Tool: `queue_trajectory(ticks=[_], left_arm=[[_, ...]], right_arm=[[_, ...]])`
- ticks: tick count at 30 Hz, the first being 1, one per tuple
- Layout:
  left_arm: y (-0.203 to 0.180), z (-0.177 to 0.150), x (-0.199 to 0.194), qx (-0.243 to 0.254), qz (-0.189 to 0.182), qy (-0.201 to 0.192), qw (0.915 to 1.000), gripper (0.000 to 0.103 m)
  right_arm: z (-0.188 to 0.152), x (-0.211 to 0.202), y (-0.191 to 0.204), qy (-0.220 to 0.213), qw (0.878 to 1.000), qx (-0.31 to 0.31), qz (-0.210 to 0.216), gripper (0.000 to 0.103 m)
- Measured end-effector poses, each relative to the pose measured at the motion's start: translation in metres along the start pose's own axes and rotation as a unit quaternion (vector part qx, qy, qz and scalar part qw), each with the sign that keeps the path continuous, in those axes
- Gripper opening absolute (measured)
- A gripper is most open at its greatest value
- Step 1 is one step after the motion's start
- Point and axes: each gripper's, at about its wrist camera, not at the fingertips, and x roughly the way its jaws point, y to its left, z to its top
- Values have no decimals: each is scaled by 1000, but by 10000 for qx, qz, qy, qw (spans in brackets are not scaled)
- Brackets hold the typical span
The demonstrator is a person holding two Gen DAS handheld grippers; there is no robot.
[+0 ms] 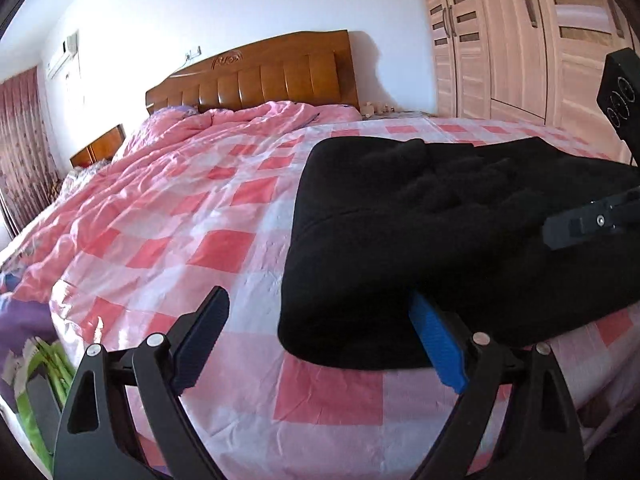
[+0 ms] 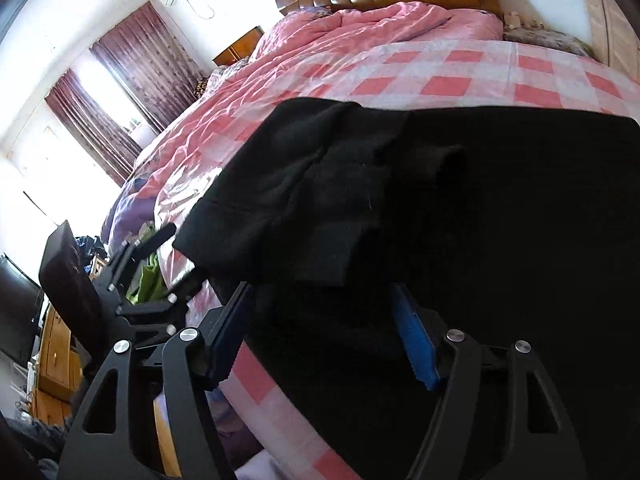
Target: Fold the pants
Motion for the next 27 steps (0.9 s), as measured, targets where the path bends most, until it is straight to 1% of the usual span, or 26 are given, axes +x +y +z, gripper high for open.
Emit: queue_trajectory(ticks=[3, 5, 6, 7, 9, 10, 12, 14, 15, 16, 18, 19, 21, 22, 23, 24, 25, 26, 27], left_arm=[[-3, -2, -7, -21, 19, -12, 10000, 91], [-5, -1, -6, 53, 65, 7, 10000, 91], [-6, -1, -6, 96, 89, 16, 9999, 91], [-6, 0, -6, 130, 111, 26, 9999, 92], [-6, 1, -5, 182, 147, 42, 9997, 92], [-5, 1, -5, 192, 155, 34, 9997, 92], [-6, 2, -7, 224, 206, -12, 9995, 92], [-6, 1, -8, 254, 274, -28, 9993, 92], [-6, 1, -8, 250, 284, -31, 9993, 92], [-6, 0, -9, 231, 271, -27, 9994, 92], [-7, -3, -8, 214, 248, 4, 9995, 92], [-8, -3, -9, 231, 249, 9, 9994, 92], [-12, -3, -8, 320, 281, 19, 9991, 92], [-13, -3, -7, 363, 308, 40, 9989, 92], [-13, -2, -7, 400, 318, 60, 9987, 92], [-14, -1, -7, 419, 330, 58, 9986, 92], [-13, 0, -8, 438, 351, 43, 9984, 92], [-12, 1, -10, 482, 384, 23, 9981, 92], [-13, 2, -12, 528, 408, -2, 9978, 92]], right_arm=[[16, 7, 3, -35, 9996, 10, 272, 65], [27, 15, 5, -78, 9993, 24, 373, 59], [31, 20, 3, -53, 9992, 89, 392, 48], [34, 24, 0, -29, 9991, 169, 379, 30], [34, 20, -5, -102, 9989, 293, 360, 12], [31, 13, -4, -171, 9991, 240, 320, 11], [23, -8, 10, -458, 9987, -67, 194, 9], [13, -30, 28, -679, 9965, -488, -43, 9], [5, -36, 31, -700, 9957, -575, -187, 8], [-2, -37, 28, -651, 9961, -533, -282, 8], [-18, -25, 16, -425, 9980, -264, -392, 8], [-25, -16, 6, -308, 9989, -120, -346, 8], [-27, -10, -7, -396, 9991, 145, -41, 9], [-24, -11, -10, -373, 9991, 202, 14, 18], [-22, -15, -11, -350, 9990, 270, 74, 24], [-21, -19, -11, -322, 9989, 346, 75, 35], [-20, -25, -12, -327, 9986, 402, 100, 57], [-22, -35, -14, -381, 9984, 406, 103, 73], [-26, -44, -15, -453, 9982, 387, 51, 91]])
